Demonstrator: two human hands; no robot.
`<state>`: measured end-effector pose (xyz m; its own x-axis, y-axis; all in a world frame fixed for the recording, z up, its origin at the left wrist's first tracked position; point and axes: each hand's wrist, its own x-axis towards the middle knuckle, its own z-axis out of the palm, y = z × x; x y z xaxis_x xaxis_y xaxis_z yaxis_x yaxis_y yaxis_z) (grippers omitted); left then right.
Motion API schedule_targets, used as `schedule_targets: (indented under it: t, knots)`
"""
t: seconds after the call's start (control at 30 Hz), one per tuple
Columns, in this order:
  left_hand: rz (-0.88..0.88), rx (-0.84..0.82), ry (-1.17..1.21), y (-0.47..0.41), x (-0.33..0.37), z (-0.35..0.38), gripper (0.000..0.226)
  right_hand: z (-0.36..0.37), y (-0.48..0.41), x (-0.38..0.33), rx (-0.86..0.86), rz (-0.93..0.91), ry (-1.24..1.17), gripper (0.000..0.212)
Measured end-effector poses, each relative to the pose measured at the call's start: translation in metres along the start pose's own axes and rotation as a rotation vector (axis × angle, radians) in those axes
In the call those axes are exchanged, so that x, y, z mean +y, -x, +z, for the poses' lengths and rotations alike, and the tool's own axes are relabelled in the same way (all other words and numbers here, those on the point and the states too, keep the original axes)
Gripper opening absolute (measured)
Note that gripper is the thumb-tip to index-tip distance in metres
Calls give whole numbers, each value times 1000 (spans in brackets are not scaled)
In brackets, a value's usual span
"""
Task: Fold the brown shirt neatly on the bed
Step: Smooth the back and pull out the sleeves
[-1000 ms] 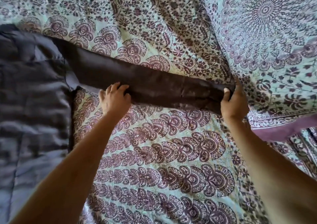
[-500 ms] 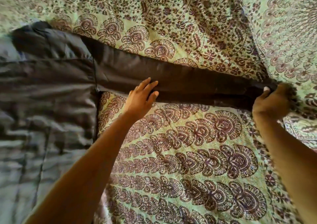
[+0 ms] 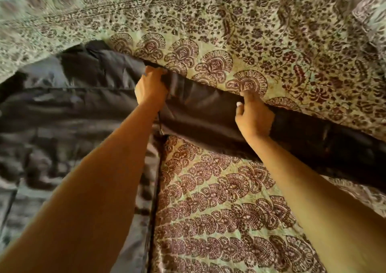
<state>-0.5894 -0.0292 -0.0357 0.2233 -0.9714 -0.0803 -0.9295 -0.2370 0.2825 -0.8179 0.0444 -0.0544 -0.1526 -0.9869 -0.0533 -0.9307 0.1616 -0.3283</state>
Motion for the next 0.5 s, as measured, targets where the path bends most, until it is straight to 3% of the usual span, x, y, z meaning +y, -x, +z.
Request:
schedule_targets:
  t: [0.1,0.23,0.4,0.5]
  knots:
    - [92,-136,-59,-34,-14,8,60,15,-18,-19,-34,-4,25,30]
    - [343,-215,-18,-62,-29,18,43,26,-31,-20,-28,54,-3,24]
    - [304,-269,120,-75,-24,17,28,28,-30,-14,70,33,39,19]
    - [363,-274,42,-75,-21,19,40,29,-29,-10,98,34,48,20]
